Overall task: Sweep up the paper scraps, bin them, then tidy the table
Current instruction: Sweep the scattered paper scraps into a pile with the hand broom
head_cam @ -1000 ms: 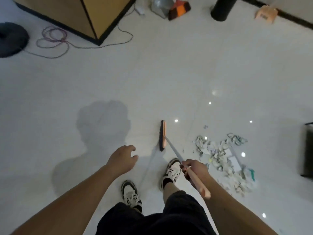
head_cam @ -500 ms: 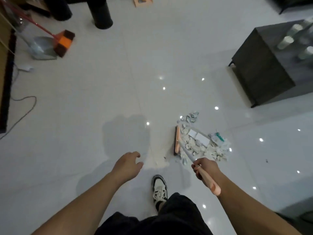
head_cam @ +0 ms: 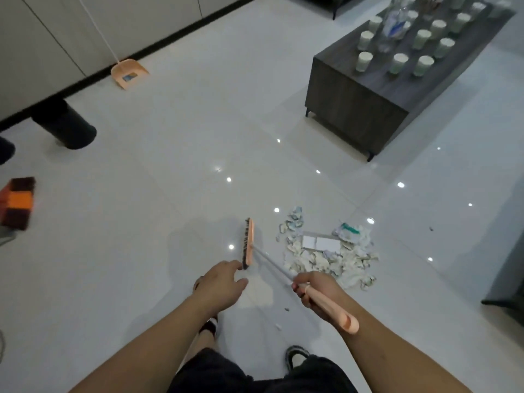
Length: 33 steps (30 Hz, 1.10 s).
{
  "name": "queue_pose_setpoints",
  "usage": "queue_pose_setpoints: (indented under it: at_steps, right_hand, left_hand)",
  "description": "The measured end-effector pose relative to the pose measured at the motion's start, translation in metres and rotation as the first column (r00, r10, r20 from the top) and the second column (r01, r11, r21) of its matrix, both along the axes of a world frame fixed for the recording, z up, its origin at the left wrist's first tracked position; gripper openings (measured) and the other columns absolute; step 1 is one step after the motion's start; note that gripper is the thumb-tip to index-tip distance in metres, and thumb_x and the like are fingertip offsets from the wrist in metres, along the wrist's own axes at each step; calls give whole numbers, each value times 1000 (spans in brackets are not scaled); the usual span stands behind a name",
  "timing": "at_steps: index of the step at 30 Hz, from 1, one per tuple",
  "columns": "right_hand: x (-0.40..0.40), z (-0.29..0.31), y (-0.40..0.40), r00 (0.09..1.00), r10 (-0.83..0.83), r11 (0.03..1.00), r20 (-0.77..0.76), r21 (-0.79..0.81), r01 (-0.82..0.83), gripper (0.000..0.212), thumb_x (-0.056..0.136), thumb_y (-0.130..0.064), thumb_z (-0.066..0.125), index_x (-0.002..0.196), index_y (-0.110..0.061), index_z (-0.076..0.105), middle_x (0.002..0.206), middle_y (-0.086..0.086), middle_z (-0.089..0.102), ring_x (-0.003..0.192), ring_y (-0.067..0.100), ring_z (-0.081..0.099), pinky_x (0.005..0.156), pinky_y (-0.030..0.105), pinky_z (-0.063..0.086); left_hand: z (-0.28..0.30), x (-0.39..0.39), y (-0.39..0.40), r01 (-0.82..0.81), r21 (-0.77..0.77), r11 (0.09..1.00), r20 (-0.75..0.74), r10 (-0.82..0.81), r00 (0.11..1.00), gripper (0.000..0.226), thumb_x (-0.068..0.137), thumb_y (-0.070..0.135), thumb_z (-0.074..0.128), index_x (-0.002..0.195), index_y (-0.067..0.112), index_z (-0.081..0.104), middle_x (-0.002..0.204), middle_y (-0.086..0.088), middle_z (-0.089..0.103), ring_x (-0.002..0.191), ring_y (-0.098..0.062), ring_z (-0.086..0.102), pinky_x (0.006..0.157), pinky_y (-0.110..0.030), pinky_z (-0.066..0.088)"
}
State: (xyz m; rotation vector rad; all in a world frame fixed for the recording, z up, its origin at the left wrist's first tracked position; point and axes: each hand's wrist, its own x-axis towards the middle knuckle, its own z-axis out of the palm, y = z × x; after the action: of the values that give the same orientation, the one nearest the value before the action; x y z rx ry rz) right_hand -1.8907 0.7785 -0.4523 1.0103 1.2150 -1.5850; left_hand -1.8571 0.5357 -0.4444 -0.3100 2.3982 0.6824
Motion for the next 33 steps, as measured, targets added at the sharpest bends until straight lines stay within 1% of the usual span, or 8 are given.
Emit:
queue_pose_setpoints:
  at_steps: [5, 10, 12, 16, 20, 24, 30, 33]
  right_hand:
    - [-63, -48, -53, 955, -286, 952, 83, -93, 293, 6, 96, -7, 51, 93, -3, 50, 72, 8, 53, 38, 9, 48, 29, 16, 38]
    - [-69, -76, -69, 763, -640, 755, 92, -107, 646, 6, 101, -10, 42, 100, -5, 43, 71, 5, 47, 34, 6, 46, 30, 14, 38]
    - [-52, -70, -78, 705, -703, 699, 92, -96, 709, 4, 101, -10, 41, 103, -6, 41, 69, 5, 46, 34, 6, 44, 30, 13, 38]
    - [-10, -40, -106, 643, -763, 641, 65, -50, 766, 6, 96, -5, 46, 102, -4, 45, 69, 8, 49, 37, 8, 44, 29, 15, 35]
    - [43, -8, -147, 592, -806, 592, 22, -2, 806, 8, 94, -4, 53, 101, -2, 50, 70, 8, 51, 44, 9, 42, 32, 15, 33]
    - [114, 5, -195, 496, -867, 494, -42, 56, 868, 5, 90, -4, 61, 91, -4, 57, 66, 9, 55, 44, 11, 43, 33, 18, 32]
    - [230, 4, -276, 332, -936, 305, -112, 208, 929, 10, 81, 3, 67, 77, -6, 66, 53, 12, 58, 36, 16, 45, 37, 19, 35]
    - [282, 8, -315, 250, -957, 208, -146, 256, 944, 9, 77, 4, 68, 79, -4, 66, 54, 14, 58, 37, 19, 47, 39, 21, 38]
  left_hand:
    - [-35, -56, -59, 157, 42, 987, 21, -158, 987, 47, 93, 42, 51, 136, 25, 48, 132, 0, 51, 112, -15, 55, 96, -30, 44]
    - [-57, -99, -118, 412, 39, 911, 61, -413, 909, 47, 95, 43, 48, 138, 22, 47, 135, -3, 50, 117, -16, 52, 92, -22, 35]
    - [-57, -115, -132, 482, 26, 876, 74, -482, 873, 47, 95, 41, 49, 138, 20, 48, 135, -4, 50, 117, -18, 52, 89, -22, 35]
    - [-48, -134, -127, 596, 31, 802, 22, -597, 802, 45, 95, 38, 49, 136, 20, 50, 133, -4, 53, 116, -19, 53, 88, -24, 36]
    - [-37, -124, -101, 731, 51, 680, -27, -731, 682, 44, 95, 38, 49, 135, 20, 50, 131, -4, 54, 113, -20, 54, 86, -24, 36]
    - [-29, -80, -88, 834, 58, 548, -49, -833, 551, 45, 94, 38, 51, 135, 20, 51, 128, -4, 55, 112, -19, 54, 84, -24, 36]
    - [-17, 10, -117, 956, 25, 293, -12, -956, 293, 46, 92, 38, 53, 134, 20, 51, 127, -4, 55, 113, -19, 54, 88, -27, 39]
    - [-8, 44, -141, 990, 6, 138, 8, -990, 138, 48, 92, 39, 50, 136, 21, 49, 132, -3, 51, 117, -20, 52, 94, -29, 41]
